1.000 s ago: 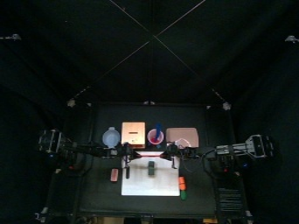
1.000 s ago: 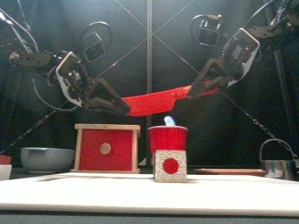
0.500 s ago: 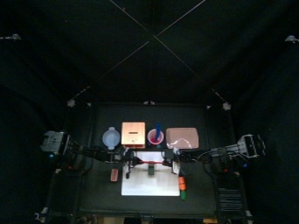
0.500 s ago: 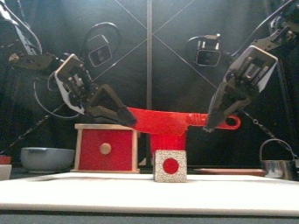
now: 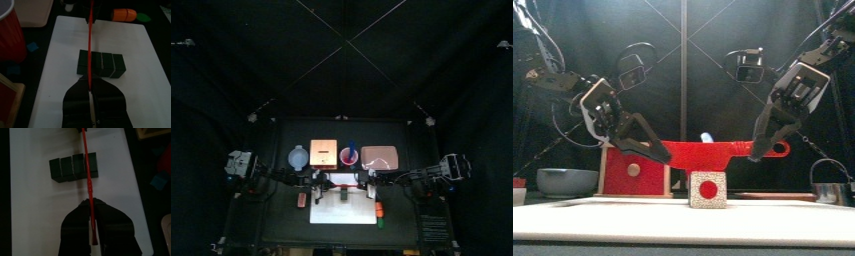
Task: Cut the sushi into 4 pieces with the knife
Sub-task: Cut the sushi into 4 pieces
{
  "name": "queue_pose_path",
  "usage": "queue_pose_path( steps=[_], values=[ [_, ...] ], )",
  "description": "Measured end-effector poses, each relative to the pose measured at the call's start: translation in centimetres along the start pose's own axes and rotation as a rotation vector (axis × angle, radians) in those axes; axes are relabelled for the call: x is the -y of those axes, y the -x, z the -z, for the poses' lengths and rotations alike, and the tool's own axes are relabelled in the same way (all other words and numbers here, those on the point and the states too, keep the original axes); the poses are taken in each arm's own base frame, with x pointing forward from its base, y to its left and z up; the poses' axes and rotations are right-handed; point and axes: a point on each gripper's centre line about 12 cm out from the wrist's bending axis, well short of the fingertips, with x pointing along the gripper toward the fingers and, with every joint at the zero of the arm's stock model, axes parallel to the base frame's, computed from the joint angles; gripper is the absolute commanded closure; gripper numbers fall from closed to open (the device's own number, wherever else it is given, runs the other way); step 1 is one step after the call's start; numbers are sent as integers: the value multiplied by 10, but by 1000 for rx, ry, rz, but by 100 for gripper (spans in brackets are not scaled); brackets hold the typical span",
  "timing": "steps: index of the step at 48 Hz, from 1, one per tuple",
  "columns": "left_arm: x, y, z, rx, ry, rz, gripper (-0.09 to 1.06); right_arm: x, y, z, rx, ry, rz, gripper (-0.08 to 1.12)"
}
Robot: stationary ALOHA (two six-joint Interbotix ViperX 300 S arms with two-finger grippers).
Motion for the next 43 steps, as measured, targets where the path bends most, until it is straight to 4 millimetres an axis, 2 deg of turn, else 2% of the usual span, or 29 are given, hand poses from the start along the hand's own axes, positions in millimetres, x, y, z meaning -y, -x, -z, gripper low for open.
queue_pose_path(
  steps=[12, 28, 43],
  values=[
    [-1, -2, 4, -9, 4, -3, 85, 0, -7, 6, -28, -1, 3, 88],
    [-3, -7, 18, -45, 23, -25, 85, -6, -8, 1, -18, -4, -9, 88],
    [-1, -7, 21, -66, 28, -22, 85, -11, -9, 1, -18, 2, -21, 88]
  ],
)
